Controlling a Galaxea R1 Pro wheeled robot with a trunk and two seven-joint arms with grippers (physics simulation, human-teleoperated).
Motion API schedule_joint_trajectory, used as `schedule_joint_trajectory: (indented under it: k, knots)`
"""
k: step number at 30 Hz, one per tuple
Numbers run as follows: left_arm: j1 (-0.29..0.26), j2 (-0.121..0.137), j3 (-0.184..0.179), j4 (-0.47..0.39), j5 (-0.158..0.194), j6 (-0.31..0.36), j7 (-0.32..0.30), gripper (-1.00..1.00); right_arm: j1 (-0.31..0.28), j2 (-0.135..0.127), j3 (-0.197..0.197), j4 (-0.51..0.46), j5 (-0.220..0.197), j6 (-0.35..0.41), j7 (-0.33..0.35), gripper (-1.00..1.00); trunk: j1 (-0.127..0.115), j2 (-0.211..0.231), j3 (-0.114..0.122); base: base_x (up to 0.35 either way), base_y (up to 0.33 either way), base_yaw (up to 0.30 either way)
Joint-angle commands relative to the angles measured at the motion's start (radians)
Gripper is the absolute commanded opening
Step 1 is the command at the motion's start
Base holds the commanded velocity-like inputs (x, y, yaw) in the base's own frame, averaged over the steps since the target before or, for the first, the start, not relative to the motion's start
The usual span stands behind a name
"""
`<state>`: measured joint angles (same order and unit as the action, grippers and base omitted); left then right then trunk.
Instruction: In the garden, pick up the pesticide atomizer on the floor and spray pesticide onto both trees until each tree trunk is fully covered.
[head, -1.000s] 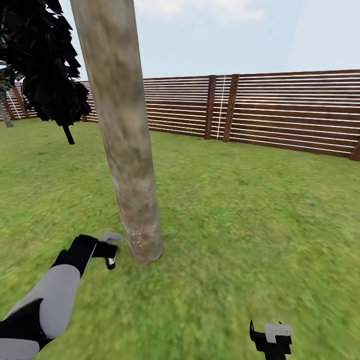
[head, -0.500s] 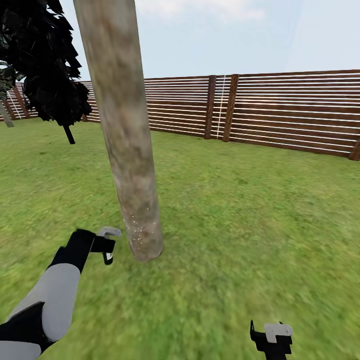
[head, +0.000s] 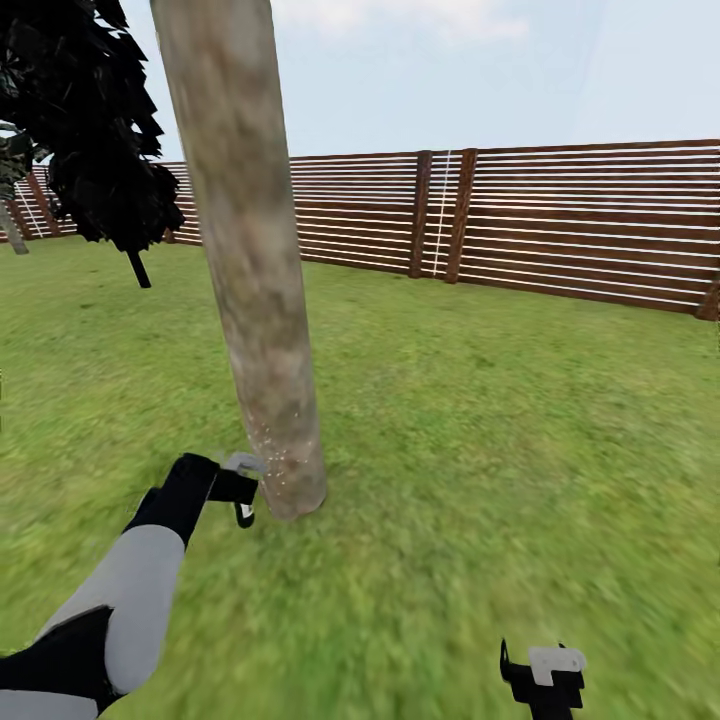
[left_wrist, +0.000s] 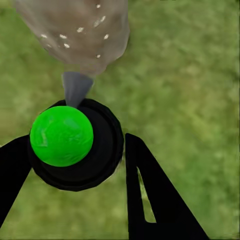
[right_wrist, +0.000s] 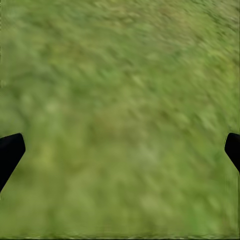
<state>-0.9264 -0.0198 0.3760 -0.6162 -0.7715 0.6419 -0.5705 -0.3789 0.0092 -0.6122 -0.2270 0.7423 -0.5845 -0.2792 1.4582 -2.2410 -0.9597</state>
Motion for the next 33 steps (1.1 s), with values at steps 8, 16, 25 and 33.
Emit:
schedule_joint_trajectory:
  k: [8,16,25,33]
  knots:
    - [-0.056,-0.031,-0.012,-0.117,-0.010,0.080,0.000,-1.00,0.000,0.000,0.000,0.000,0.000,0.000,0.000,1.00,0.000,0.000,0.000,-0.129,0.000,0.000]
    - [0.022,-0.017,-0.011,-0.184,-0.005,0.115,0.002,-1.00,0.000,0.001,0.000,0.000,-0.001,0.000,-0.002,1.00,0.000,0.000,0.000,0.000,-0.073,0.130]
    - [0.026,-0.016,-0.012,-0.188,0.006,0.114,0.009,-1.00,0.000,0.000,-0.001,-0.002,-0.001,0.000,-0.003,1.00,0.000,0.000,0.000,0.008,-0.267,0.021]
    - [0.029,-0.011,-0.013,-0.178,-0.002,0.113,0.012,-1.00,0.000,0.000,0.000,-0.002,-0.001,0.000,-0.003,1.00,0.000,0.000,0.000,0.140,-0.262,0.000]
